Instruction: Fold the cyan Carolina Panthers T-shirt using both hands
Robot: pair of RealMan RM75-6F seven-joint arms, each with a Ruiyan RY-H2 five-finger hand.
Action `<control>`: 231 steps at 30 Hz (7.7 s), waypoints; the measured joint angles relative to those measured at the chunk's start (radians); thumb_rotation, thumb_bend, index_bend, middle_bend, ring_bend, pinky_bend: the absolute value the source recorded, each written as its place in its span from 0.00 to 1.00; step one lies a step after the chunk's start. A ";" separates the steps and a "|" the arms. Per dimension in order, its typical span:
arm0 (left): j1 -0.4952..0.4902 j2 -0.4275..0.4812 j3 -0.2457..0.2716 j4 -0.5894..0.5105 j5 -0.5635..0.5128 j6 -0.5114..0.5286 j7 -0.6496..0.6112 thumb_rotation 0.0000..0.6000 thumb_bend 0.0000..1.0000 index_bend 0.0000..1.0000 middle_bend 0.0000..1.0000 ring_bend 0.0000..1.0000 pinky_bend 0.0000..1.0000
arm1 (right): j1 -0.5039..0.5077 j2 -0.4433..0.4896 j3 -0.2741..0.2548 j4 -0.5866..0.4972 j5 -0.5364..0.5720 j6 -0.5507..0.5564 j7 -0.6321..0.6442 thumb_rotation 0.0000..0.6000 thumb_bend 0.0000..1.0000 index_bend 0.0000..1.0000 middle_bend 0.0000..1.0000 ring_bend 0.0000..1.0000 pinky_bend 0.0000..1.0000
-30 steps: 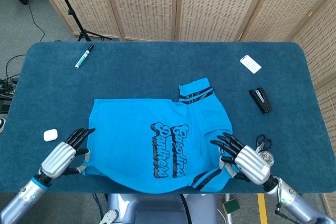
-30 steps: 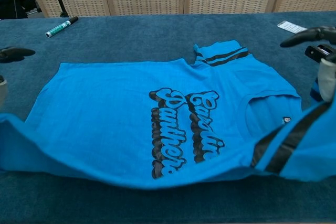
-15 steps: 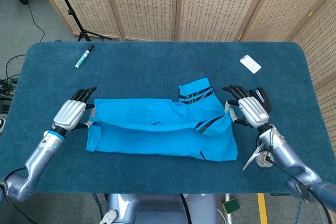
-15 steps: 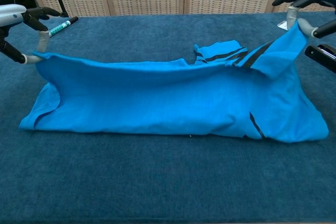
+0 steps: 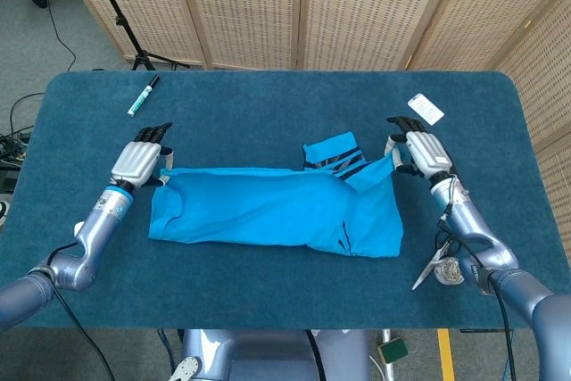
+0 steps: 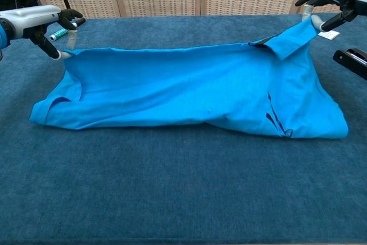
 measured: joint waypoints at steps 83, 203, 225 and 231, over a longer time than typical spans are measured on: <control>0.168 0.285 0.131 -0.299 0.179 0.138 -0.158 1.00 0.16 0.00 0.00 0.00 0.00 | 0.003 -0.031 0.216 -0.111 0.260 -0.096 -0.407 1.00 0.00 0.00 0.00 0.00 0.00; 0.223 -0.054 0.421 0.498 0.558 0.465 -0.545 1.00 0.58 0.73 0.00 0.00 0.00 | -0.535 0.491 -0.023 -0.876 0.065 0.364 -0.463 1.00 0.00 0.00 0.00 0.00 0.00; 0.293 -0.017 0.391 0.716 0.479 0.379 -0.650 1.00 0.59 0.73 0.00 0.00 0.00 | -0.533 0.494 -0.024 -0.879 0.064 0.357 -0.462 1.00 0.00 0.00 0.00 0.00 0.00; 0.309 -0.018 0.372 0.778 0.448 0.312 -0.672 1.00 0.59 0.73 0.00 0.00 0.00 | -0.531 0.493 -0.024 -0.878 0.064 0.354 -0.463 1.00 0.00 0.00 0.00 0.00 0.00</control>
